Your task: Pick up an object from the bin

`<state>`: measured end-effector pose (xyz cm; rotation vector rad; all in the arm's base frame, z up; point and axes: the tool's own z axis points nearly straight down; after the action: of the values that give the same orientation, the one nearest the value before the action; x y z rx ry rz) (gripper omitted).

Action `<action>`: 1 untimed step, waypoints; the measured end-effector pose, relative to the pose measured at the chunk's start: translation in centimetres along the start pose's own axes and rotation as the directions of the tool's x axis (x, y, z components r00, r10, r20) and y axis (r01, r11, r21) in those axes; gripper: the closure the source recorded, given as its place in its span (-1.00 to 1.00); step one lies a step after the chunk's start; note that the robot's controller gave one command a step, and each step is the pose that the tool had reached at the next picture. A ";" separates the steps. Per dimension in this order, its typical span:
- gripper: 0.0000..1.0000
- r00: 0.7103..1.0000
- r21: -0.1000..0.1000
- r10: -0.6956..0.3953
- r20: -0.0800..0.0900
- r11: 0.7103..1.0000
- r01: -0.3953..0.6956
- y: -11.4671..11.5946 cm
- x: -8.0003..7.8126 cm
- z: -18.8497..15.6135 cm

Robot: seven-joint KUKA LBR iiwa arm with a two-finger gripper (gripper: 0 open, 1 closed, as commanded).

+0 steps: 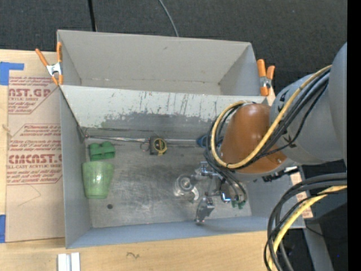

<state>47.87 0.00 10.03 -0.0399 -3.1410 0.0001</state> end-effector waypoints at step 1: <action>-1.00 0.985 -0.001 -0.170 0.001 0.985 0.170 2.9 -0.1 0.1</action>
Offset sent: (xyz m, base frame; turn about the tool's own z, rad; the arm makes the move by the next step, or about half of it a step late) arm 0.0022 0.0282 -0.0003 -0.1700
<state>48.08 2.93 9.95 0.2288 -3.1337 -0.0013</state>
